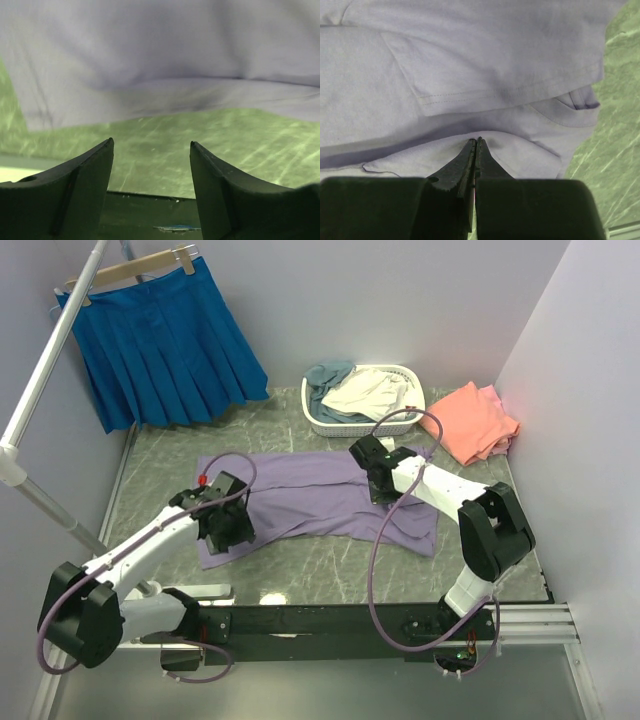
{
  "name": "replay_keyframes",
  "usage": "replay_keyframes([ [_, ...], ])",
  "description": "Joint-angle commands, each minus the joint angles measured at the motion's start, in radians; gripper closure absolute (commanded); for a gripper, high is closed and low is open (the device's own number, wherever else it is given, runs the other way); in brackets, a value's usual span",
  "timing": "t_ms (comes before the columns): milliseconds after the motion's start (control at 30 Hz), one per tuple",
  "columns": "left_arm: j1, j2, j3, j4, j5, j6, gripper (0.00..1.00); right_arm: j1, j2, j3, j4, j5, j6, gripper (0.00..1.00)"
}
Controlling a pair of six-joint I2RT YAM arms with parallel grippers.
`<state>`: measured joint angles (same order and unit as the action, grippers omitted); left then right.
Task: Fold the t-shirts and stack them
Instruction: Fold the tshirt
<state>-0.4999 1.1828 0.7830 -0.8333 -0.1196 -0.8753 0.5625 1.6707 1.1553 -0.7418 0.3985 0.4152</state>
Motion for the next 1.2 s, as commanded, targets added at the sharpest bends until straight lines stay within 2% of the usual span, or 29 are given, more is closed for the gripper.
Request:
replay_keyframes([
  [0,-0.018,-0.037,-0.088,-0.006,-0.011,-0.154,0.34,-0.015,-0.043,-0.023,0.062,-0.03,-0.036,0.99],
  [300,-0.049,0.112,-0.06,0.022,-0.219,-0.252,0.38,-0.024,-0.063,-0.037,0.099,-0.075,-0.072,0.98],
  [500,-0.057,0.176,-0.077,0.034,-0.268,-0.29,0.4,-0.038,-0.078,-0.066,0.116,-0.089,-0.079,0.98],
  [600,-0.055,0.163,-0.119,0.08,-0.269,-0.309,0.53,-0.046,-0.083,-0.081,0.122,-0.096,-0.081,0.97],
  [633,-0.055,0.161,-0.128,0.091,-0.262,-0.312,0.63,-0.047,-0.083,-0.082,0.122,-0.098,-0.081,0.97],
  [733,-0.057,0.166,-0.156,0.115,-0.258,-0.318,0.81,-0.047,-0.088,-0.085,0.121,-0.099,-0.079,0.97],
  [867,-0.058,0.157,-0.182,0.135,-0.229,-0.312,0.96,-0.05,-0.089,-0.086,0.116,-0.092,-0.079,0.97],
  [1033,-0.058,0.089,-0.107,0.05,-0.207,-0.255,0.97,-0.062,-0.089,-0.068,0.099,-0.078,-0.081,0.97],
  [1167,-0.043,0.075,0.049,-0.033,-0.204,-0.174,0.96,-0.073,-0.074,-0.046,0.088,-0.073,-0.082,0.98],
])
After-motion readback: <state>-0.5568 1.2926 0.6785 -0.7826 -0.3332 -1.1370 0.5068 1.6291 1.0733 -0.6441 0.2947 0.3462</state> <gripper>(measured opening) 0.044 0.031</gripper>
